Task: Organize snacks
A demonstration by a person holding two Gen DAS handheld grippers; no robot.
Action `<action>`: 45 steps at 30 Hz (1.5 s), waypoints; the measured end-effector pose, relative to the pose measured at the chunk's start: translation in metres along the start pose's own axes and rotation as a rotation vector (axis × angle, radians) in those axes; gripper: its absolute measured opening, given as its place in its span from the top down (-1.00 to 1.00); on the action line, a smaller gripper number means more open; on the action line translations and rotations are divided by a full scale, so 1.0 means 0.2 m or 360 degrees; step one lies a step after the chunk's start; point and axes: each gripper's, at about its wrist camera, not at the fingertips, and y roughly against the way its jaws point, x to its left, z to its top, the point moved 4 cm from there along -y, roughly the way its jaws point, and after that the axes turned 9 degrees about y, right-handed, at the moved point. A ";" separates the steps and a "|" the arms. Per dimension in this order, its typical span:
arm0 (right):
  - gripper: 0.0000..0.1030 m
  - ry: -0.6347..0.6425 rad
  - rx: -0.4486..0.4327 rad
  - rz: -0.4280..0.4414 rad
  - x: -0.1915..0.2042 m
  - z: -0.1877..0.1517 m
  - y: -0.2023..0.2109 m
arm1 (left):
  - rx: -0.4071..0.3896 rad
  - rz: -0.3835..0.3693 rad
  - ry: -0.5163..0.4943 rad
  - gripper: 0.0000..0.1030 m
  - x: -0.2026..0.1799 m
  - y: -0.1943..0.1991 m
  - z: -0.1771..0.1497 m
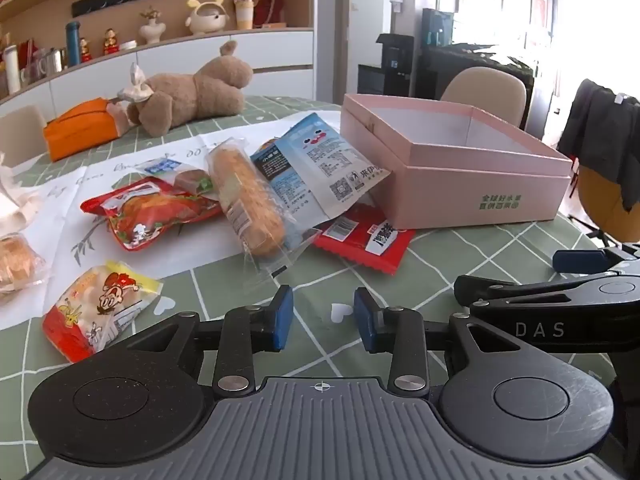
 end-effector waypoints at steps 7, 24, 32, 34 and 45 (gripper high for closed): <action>-1.00 -0.0001 0.0000 0.0001 0.00 0.00 0.00 | -0.0002 0.0022 -0.0030 0.24 0.00 0.00 0.00; -1.00 -0.0001 0.0000 0.0001 0.00 0.00 0.00 | -0.0001 0.0023 -0.0031 0.25 0.00 0.00 0.00; -1.00 -0.0001 0.0000 0.0001 0.00 0.00 0.00 | -0.0001 0.0023 -0.0031 0.25 0.00 0.00 0.00; -1.00 -0.0001 0.0000 0.0001 0.00 0.00 0.00 | -0.0001 0.0021 -0.0028 0.25 0.00 0.00 0.00; -1.00 -0.0001 0.0000 0.0001 0.00 0.00 0.00 | -0.0001 0.0022 -0.0030 0.25 0.00 0.00 0.00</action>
